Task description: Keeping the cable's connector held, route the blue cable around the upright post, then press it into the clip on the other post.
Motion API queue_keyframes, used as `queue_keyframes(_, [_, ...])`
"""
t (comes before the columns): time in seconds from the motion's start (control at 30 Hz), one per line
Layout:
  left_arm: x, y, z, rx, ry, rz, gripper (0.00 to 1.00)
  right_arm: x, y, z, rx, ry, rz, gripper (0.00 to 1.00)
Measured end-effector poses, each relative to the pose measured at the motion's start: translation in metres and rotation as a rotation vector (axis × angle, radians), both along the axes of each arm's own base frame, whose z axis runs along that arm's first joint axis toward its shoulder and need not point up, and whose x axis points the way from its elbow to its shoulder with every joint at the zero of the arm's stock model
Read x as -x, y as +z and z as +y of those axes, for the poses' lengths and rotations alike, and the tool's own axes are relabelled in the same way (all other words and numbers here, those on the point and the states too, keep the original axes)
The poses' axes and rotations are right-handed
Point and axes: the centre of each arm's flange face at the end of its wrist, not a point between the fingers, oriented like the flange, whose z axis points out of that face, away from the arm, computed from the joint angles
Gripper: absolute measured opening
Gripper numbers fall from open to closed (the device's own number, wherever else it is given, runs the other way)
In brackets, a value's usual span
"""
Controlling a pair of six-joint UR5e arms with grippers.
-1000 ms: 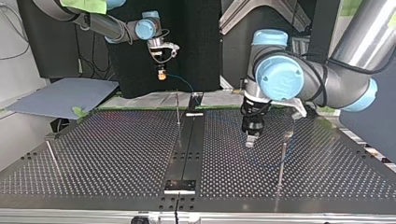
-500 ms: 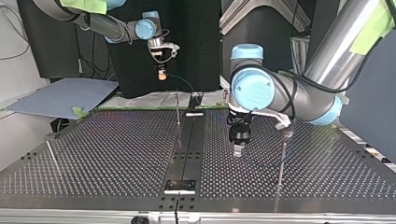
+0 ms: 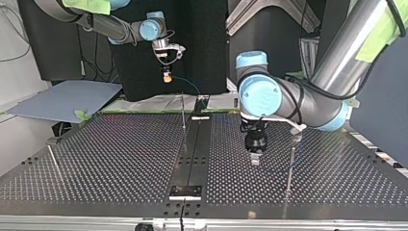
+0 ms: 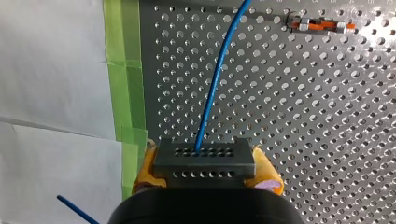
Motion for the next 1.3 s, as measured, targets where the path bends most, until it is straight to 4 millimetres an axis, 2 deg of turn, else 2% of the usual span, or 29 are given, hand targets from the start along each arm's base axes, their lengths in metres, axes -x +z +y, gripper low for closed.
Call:
queue_keyframes(0.33, [-0.015, -0.033, -0.007, -0.064, 0.043, 0.023, 0.98, -0.001, 0.0, 0.0, 0.002, 0.002, -0.001, 0.0])
queue_keyframes(0.6, [-0.023, -0.032, -0.011, -0.056, 0.049, -0.032, 0.98, -0.001, 0.0, 0.001, 0.002, 0.003, -0.001, 0.0])
queue_keyframes(0.87, [-0.031, -0.029, -0.004, -0.054, 0.076, -0.072, 0.98, -0.002, 0.0, 0.001, 0.002, 0.004, -0.001, 0.0])
queue_keyframes(1.3, [-0.05, -0.05, -0.014, -0.085, 0.103, -0.052, 0.98, -0.002, 0.0, 0.002, 0.001, 0.006, 0.0, 0.0])
